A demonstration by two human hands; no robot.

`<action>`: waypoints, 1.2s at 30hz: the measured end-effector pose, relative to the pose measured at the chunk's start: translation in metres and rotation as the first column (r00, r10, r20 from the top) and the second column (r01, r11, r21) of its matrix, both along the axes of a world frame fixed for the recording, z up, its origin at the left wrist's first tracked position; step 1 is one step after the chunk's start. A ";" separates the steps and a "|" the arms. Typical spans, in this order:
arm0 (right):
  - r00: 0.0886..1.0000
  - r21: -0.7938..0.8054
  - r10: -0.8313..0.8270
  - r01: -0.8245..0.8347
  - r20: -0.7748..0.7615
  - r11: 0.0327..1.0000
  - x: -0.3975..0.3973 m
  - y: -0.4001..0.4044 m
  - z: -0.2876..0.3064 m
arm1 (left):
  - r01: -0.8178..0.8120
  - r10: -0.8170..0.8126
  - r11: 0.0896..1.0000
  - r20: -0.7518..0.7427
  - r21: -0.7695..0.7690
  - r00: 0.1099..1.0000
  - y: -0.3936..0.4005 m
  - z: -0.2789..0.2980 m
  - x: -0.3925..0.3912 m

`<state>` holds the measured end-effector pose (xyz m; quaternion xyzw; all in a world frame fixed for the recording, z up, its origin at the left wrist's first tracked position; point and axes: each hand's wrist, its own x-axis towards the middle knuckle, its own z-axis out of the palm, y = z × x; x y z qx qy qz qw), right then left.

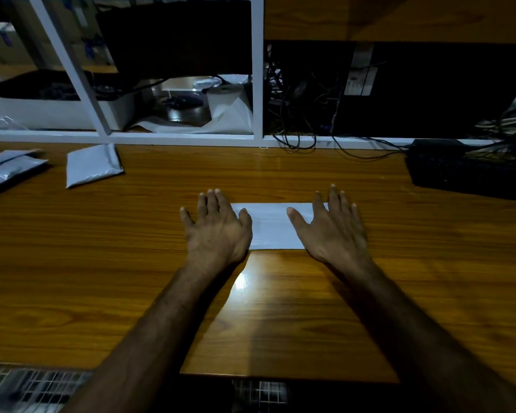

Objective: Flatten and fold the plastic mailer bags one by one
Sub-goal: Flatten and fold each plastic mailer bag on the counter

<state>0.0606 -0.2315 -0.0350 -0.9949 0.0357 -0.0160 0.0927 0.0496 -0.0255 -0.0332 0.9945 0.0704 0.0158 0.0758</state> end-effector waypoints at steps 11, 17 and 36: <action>0.996 -0.020 -0.087 0.087 -0.005 0.996 0.001 -0.036 -0.005 | -0.033 0.032 0.997 -0.005 -0.073 0.999 0.021 -0.002 -0.001; 0.995 0.004 -0.093 0.093 0.025 0.996 -0.002 -0.047 -0.005 | -0.048 0.049 0.996 0.015 -0.074 0.999 0.033 0.002 0.003; 0.927 0.188 0.168 -0.241 0.336 0.952 -0.018 -0.009 0.012 | 0.335 -0.267 0.933 0.373 -0.129 0.888 -0.014 0.024 -0.014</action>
